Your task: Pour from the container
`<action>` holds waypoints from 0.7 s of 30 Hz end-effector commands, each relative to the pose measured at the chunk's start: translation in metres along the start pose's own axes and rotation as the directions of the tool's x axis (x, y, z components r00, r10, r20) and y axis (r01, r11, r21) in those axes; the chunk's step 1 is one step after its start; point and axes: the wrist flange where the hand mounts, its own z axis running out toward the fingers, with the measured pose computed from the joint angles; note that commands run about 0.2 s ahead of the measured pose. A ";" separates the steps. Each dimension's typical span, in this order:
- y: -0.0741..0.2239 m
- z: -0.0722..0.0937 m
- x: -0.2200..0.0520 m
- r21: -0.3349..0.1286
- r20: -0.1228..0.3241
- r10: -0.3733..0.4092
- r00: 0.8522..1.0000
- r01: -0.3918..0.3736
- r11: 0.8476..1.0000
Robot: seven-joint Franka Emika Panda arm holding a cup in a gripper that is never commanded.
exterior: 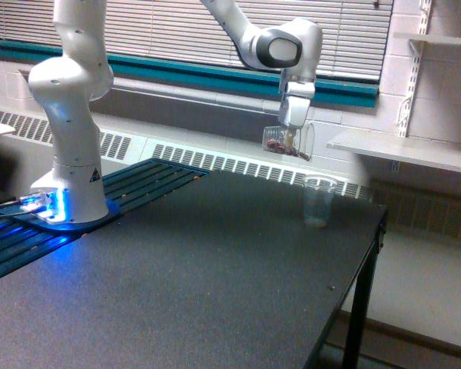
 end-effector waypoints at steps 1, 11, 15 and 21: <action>0.008 0.004 0.005 0.012 0.015 -0.034 0.999 0.034 0.999; 0.013 0.016 0.013 0.019 0.051 -0.063 0.997 0.062 0.998; 0.015 0.019 0.019 0.018 0.062 -0.072 0.996 0.071 0.997; 0.016 0.024 0.029 0.014 0.076 -0.078 0.994 0.077 0.997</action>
